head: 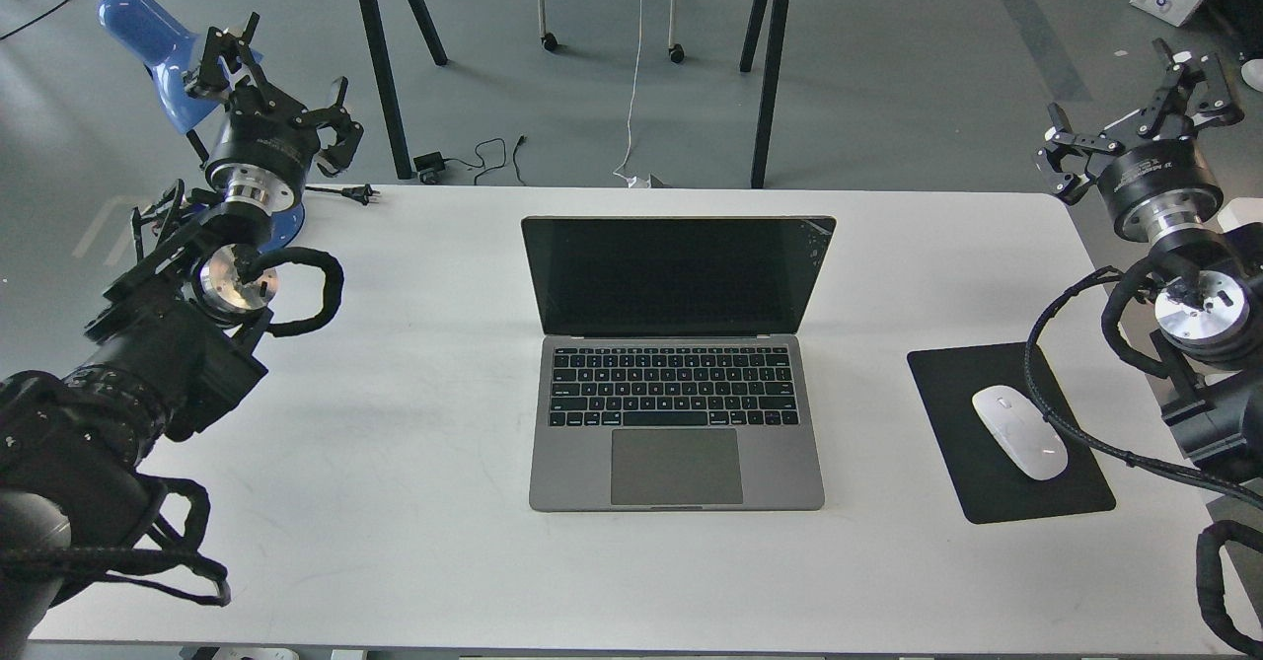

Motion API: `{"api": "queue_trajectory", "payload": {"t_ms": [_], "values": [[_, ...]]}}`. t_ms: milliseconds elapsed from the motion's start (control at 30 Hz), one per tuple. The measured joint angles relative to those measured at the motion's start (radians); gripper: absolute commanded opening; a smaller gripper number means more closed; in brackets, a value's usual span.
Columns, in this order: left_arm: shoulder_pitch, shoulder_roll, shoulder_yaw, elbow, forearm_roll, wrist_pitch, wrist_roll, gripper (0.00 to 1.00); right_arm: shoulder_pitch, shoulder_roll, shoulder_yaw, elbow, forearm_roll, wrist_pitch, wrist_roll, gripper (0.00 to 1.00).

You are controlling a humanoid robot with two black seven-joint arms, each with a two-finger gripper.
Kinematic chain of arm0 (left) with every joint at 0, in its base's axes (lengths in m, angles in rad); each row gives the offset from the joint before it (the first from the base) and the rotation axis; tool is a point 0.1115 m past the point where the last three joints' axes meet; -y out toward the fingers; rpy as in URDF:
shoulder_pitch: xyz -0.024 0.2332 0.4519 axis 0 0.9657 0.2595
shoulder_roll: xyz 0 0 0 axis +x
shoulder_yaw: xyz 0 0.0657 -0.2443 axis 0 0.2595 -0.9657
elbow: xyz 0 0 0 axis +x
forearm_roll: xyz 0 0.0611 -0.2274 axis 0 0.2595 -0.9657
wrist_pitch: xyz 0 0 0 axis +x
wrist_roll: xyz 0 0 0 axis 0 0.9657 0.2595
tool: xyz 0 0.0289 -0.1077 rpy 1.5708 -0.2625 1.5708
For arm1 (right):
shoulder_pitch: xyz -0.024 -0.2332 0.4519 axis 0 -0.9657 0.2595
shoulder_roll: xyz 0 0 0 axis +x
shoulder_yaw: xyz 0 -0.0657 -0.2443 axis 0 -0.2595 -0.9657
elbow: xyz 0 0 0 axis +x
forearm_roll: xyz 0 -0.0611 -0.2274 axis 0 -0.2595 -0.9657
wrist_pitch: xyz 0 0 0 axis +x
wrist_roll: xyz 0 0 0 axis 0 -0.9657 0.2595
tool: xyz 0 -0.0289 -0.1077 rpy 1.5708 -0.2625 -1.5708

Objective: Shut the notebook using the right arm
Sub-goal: 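Raise the right gripper and move it over the laptop screen's top edge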

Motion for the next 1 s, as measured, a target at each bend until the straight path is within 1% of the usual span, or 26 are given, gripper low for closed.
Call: {"api": "queue_trajectory", "payload": {"t_ms": [200, 433, 600, 800, 1000], "values": [[0.0, 0.0, -0.003, 0.0, 0.0, 0.0, -0.003, 1.0, 0.0, 0.003, -0.026, 0.001, 0.0, 0.026, -0.001, 1.0], [0.0, 0.003, -0.003, 0.0, 0.0, 0.0, -0.002, 1.0, 0.028, 0.019, -0.143, 0.004, -0.002, 0.022, 0.003, 1.0], [0.0, 0.003, -0.003, 0.0, -0.001, 0.0, -0.002, 1.0, 0.099, 0.057, -0.265, 0.004, -0.002, 0.007, 0.004, 1.0], [0.0, 0.002, -0.005, -0.001, -0.002, 0.0, -0.002, 1.0, 0.194, 0.136, -0.389, 0.0, -0.007, -0.032, 0.004, 1.0], [0.0, 0.003, -0.003, -0.003, -0.002, 0.0, 0.0, 1.0, 0.227, 0.2, -0.487, 0.004, -0.007, -0.04, 0.004, 1.0]]}}
